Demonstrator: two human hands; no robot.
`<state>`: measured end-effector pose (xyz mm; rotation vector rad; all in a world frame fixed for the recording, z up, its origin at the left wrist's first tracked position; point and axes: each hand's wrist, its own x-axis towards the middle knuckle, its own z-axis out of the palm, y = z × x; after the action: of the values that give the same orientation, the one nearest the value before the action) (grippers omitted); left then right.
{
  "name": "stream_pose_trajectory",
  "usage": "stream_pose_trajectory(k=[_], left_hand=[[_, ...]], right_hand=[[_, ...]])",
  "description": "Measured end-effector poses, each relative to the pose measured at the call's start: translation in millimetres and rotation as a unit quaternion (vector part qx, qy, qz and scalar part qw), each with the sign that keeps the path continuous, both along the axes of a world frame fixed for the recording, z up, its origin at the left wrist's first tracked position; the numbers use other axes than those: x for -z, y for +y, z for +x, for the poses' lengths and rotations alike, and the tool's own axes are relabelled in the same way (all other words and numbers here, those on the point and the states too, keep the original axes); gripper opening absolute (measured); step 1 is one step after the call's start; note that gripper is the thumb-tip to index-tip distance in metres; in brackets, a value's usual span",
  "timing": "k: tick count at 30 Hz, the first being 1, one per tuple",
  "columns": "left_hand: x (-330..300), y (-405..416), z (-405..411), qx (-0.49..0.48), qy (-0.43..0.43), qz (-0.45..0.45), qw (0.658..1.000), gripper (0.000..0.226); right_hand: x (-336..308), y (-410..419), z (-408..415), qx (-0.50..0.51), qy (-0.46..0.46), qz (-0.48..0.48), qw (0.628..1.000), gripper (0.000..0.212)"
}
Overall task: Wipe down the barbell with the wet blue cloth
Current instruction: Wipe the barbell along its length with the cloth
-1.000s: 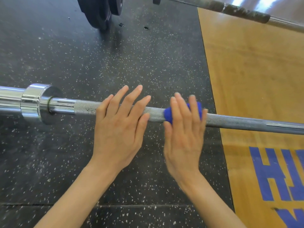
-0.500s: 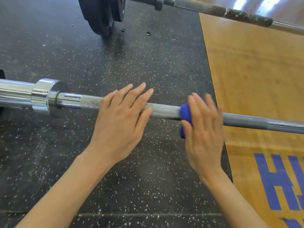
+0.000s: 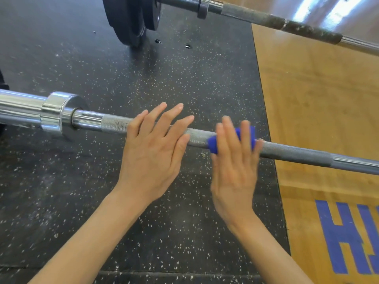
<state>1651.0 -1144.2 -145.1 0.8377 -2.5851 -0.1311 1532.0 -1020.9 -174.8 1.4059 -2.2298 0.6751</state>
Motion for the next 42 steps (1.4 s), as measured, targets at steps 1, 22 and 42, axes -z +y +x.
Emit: stream_pose_trajectory(k=[1,22,42], left_hand=[[-0.5,-0.9,0.0,0.0,-0.001,0.002,1.0,0.048],[-3.3,21.4,15.6,0.007,0.016,0.033,0.999,0.046],[-5.2,65.1,53.5,0.004,0.003,0.064,0.998,0.05]], right_hand=[[-1.8,-7.5,5.3,-0.026,0.014,0.012,1.0,0.048],[-65.4,-26.0,18.0,0.019,-0.064,0.193,0.979,0.039],[-70.6,30.1,69.8,0.035,-0.125,0.198,0.972,0.034]])
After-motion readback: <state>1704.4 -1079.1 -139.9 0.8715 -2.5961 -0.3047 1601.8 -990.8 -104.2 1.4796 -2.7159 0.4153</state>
